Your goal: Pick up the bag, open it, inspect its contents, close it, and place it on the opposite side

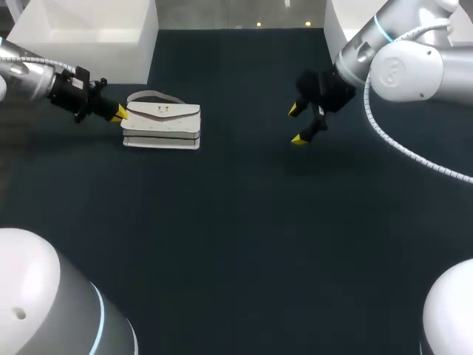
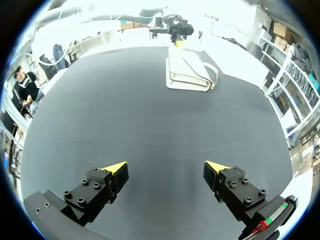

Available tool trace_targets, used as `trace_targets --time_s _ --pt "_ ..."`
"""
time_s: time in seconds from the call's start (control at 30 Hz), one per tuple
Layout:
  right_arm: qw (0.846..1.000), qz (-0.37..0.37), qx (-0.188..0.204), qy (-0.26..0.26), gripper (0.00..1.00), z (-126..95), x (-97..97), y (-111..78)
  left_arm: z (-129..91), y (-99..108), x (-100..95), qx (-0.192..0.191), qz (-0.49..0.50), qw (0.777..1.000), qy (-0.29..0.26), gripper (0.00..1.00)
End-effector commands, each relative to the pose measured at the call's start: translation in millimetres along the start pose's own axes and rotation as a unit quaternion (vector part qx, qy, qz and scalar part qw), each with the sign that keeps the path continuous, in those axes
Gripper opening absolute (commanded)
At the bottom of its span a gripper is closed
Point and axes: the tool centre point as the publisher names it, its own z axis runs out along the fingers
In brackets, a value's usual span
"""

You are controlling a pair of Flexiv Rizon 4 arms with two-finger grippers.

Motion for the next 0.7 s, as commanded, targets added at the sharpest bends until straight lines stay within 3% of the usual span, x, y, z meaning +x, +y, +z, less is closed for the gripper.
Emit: trace_targets --time_s 0.03,0.27,0.57,0.6,0.63,0.7 --pt "1.0 -0.001 0.0 0.0 1.0 0.4 -0.2 0.0 4.6 20.7 6.0 0.114 -0.015 0.993 0.023 0.0" --pt "1.0 -0.001 0.0 0.0 1.0 0.4 -0.2 0.0 27.7 31.8 9.0 0.084 -0.015 0.996 0.037 0.0" --pt "1.0 -0.001 0.0 0.0 1.0 0.4 -0.2 0.0 32.8 32.8 7.7 0.047 -0.006 0.998 0.041 0.0" --pt "1.0 -0.001 0.0 0.0 1.0 0.4 -0.2 0.0 32.0 32.4 7.8 0.047 -0.006 0.998 0.041 0.02" --pt "1.0 -0.001 0.0 0.0 1.0 0.4 -0.2 0.0 30.5 31.9 8.0 0.043 -0.005 0.998 0.041 0.17" --pt "1.0 -0.001 0.0 0.0 1.0 0.4 -0.2 0.0 27.2 30.5 8.0 0.042 -0.004 0.998 0.042 0.32"
